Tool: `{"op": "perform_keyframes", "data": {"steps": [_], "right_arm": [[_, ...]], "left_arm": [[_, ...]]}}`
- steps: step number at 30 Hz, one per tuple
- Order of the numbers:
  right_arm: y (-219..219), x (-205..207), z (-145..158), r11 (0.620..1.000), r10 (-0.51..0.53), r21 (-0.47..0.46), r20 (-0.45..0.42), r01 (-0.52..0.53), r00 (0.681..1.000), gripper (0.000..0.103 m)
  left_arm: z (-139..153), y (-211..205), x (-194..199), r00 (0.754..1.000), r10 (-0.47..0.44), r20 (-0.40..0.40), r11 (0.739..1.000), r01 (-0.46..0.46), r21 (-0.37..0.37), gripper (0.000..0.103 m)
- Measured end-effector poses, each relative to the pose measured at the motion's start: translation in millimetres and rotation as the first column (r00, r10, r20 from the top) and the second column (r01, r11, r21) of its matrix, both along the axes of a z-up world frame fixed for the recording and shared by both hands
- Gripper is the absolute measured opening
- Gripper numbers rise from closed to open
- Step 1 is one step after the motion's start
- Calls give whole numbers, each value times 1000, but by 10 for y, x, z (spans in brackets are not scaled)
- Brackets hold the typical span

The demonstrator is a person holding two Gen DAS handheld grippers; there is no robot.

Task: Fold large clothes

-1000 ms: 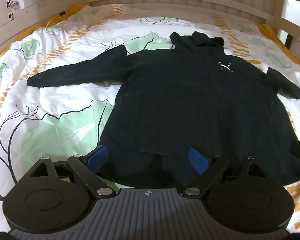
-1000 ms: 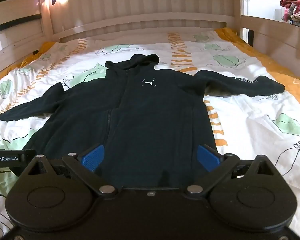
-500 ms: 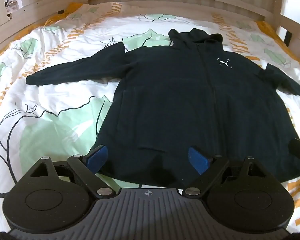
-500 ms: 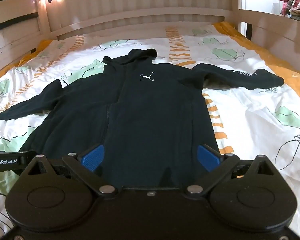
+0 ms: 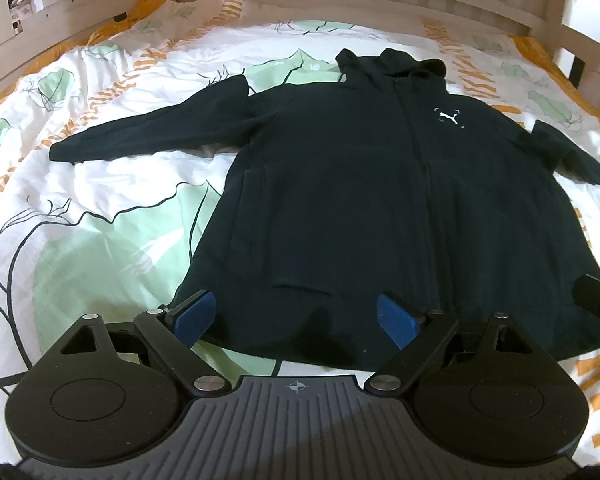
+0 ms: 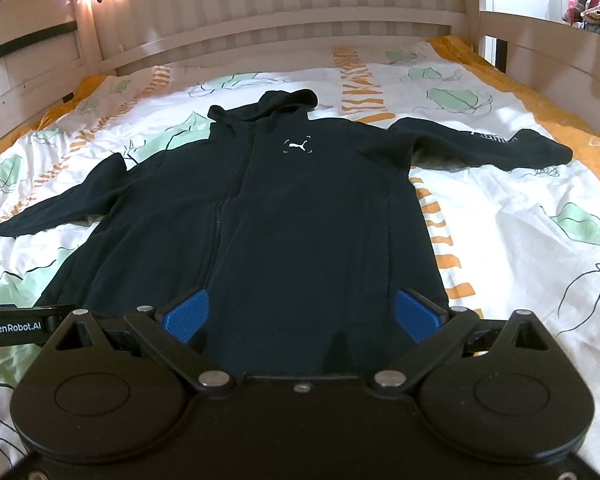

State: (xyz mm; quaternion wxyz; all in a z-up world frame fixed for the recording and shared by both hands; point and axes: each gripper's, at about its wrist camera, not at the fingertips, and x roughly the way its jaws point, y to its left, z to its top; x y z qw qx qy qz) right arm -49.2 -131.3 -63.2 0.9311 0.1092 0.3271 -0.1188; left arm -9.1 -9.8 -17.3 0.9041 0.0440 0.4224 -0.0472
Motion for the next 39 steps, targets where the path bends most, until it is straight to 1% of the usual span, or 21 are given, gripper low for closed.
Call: {"op": "perform_keyframes", "data": {"steps": [39], "right_arm": [[10,122,-78,999,24,42,-30,-23,999,99]], "left_arm": [[-98,13,126,999,3,-43,1000,-3,-2,88]]}}
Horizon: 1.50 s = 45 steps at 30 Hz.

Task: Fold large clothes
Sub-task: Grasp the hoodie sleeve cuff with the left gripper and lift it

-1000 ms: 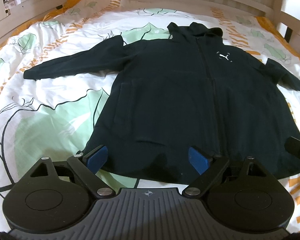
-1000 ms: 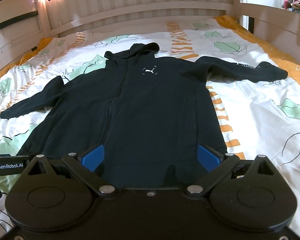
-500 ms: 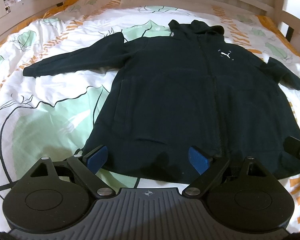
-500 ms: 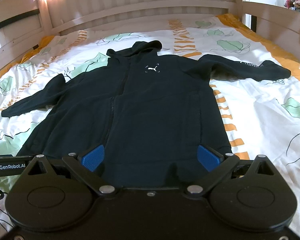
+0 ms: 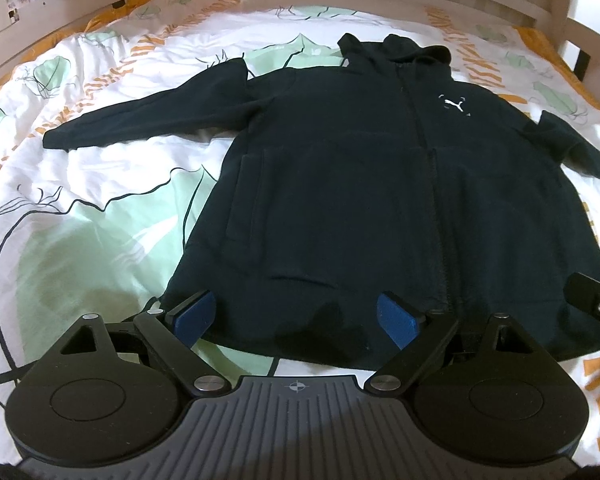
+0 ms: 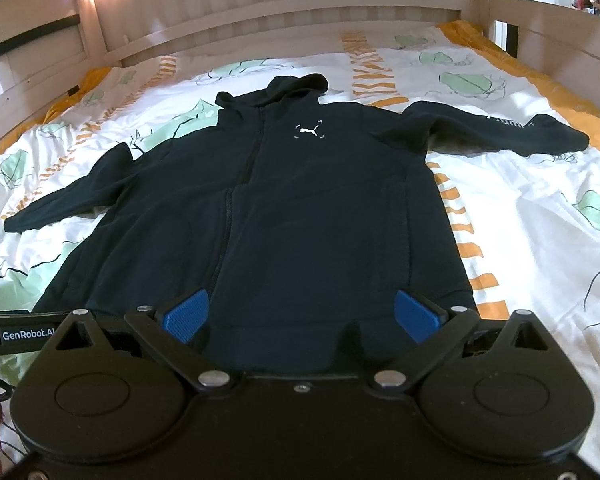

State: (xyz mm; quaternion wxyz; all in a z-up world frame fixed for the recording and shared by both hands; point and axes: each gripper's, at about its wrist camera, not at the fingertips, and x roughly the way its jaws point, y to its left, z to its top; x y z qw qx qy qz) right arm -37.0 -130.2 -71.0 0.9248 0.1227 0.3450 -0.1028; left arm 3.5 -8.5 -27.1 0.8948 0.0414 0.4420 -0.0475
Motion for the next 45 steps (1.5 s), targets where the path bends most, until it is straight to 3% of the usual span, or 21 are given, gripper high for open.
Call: {"op": "perform_keyframes", "data": {"steps": [14,21,27,35,42,45], "right_arm": [[-28,316,-42,998,69,4,11,-69,998,100],[-6,674,57,987,155,24,61,-157,986,102],[67,990,139,980,200,-2,83,-201,976,102],[95,1312,61,973,232,14,49,-232,972,102],[147,1564,-30,968,245,55,14,-245,969,102],[206,1639,-63,964,263,49,-1,-263,965,102]], "left_arm": [[42,83,335,998,-34,50,999,35,-21,89],[173,337,768,993,-36,110,992,48,-114,89],[221,689,1327,989,45,144,997,-34,-73,89],[-53,1370,2049,981,184,66,983,-182,-39,90],[-369,2007,2492,937,350,-3,935,-349,-55,90],[-475,2246,2646,917,399,-21,911,-399,-102,93]]}}
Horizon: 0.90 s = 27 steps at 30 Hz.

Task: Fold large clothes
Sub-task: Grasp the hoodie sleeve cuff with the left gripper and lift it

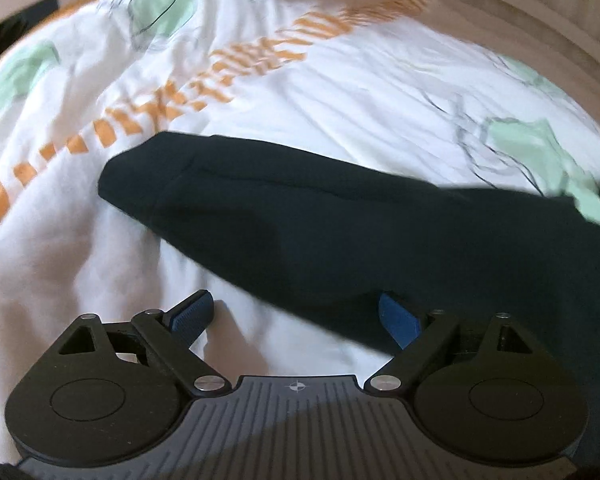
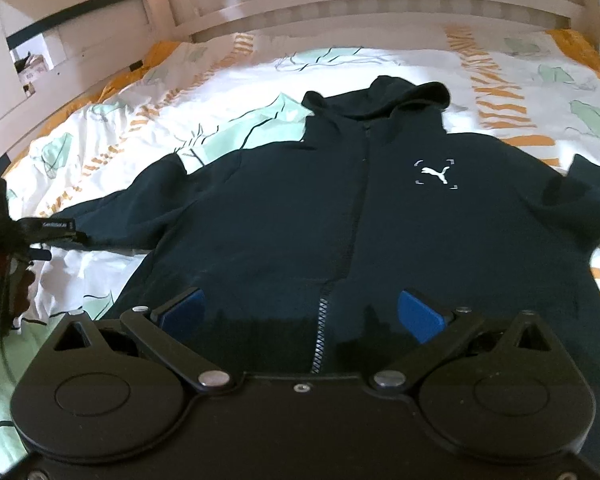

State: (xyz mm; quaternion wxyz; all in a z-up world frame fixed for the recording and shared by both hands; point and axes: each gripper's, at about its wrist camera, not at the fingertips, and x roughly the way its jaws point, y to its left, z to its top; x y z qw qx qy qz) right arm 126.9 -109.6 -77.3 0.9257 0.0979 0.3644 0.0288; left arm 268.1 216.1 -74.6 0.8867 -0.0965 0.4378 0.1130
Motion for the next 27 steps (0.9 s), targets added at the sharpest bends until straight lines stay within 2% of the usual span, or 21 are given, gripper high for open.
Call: {"op": "perform_keyframes", "data": {"steps": [4,5,9,13,16,18,20,21,24,27], "right_arm": [[76,91,-53,1000,19,-3,-21,-19,1000,102],[95,112,-68,1000,22,-2,-27,-22,999,102],[174,189,-127,999,36,-2,-47,-36,998,102],[257,235,-156,999,52,-7,-62,-53,997,102],[305,269,-151,997,68,-26,-66,-69,996,102],[333,303,-141,996,78,-41,-62,-80,995,102],[355,366,-143,995,84,-53,-59,-87,995,102],[375,405,-148,994,86,-57,-57,-89,995,102],[424,587,-170,995,84,-51,-48,-87,995,102],[506,815,-189,995,87,-39,-36,-89,996,102]], "left_arm": [[-70,142,184,997,77,23,996,-76,-39,98],[-79,161,234,995,94,25,995,-93,-41,102],[-120,182,397,987,153,41,988,-151,-33,103],[-142,181,419,961,261,95,965,-257,-53,102],[-141,157,424,958,265,110,964,-263,-27,102],[-97,191,427,955,265,131,964,-262,-42,84],[-14,228,382,939,294,179,956,-290,-52,25],[28,257,360,930,311,197,950,-302,-75,18],[148,326,284,900,346,267,936,-310,-167,12],[335,286,235,871,334,362,941,-287,-177,9]]}}
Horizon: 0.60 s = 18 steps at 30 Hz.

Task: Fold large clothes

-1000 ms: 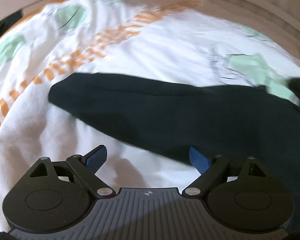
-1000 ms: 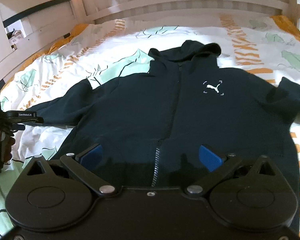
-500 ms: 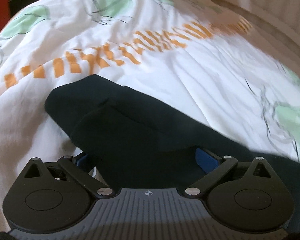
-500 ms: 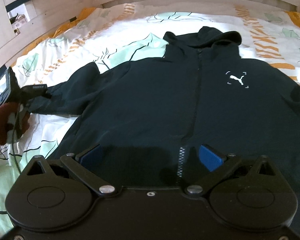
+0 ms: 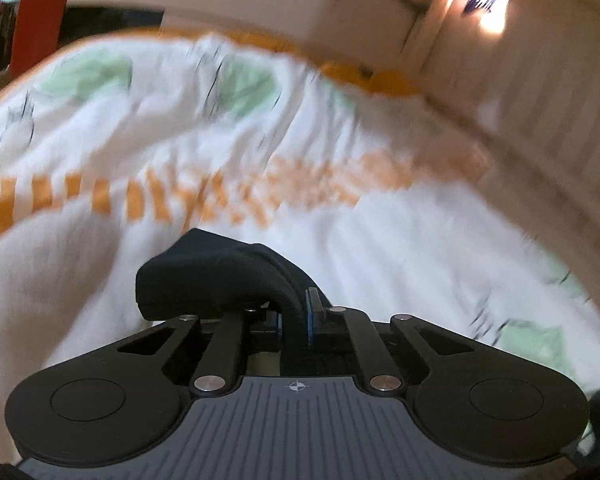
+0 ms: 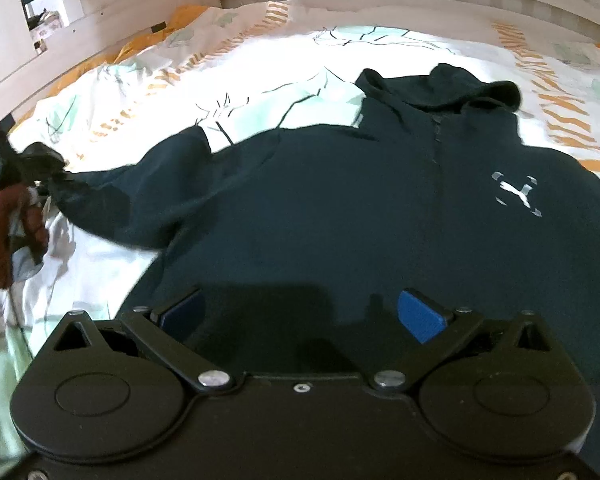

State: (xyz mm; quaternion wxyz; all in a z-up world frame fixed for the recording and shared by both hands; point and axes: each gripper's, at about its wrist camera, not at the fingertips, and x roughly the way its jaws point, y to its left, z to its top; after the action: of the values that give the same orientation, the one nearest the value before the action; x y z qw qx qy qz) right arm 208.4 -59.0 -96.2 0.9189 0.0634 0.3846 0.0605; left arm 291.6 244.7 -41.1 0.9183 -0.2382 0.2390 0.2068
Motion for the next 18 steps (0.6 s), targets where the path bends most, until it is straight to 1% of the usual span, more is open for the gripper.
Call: {"op": "perform_keyframes", "data": {"steps": [2,4,6,8,11,13,18], "right_arm": [[89,158,-6,1000,6,-6,17,-6,1000,102],[177,313,-15,1000,18,-22,38,-17,999,102],[278,489,-35,999,29,-37,60,-27,998,102],[370,650,-70,999,34,-43,78,-31,996,102],[478,883,-174,998,18,-63,79,-14,997,102],[538,999,-260,996,13,-85,64,-8,998,102],[684,1232,-492,991,-7,-136,1,7,1000,103]], "left_arm": [[138,-65,-24,998,-20,62,999,18,34,9],[258,-145,-47,991,-55,125,997,47,67,9],[328,-234,-45,983,-89,161,992,72,107,9],[371,-307,-33,976,-119,183,986,94,140,9],[397,-338,-20,968,-142,209,984,114,139,9],[415,-347,-36,963,-151,223,983,121,140,9],[490,-397,-72,953,-162,255,977,118,180,9]]}}
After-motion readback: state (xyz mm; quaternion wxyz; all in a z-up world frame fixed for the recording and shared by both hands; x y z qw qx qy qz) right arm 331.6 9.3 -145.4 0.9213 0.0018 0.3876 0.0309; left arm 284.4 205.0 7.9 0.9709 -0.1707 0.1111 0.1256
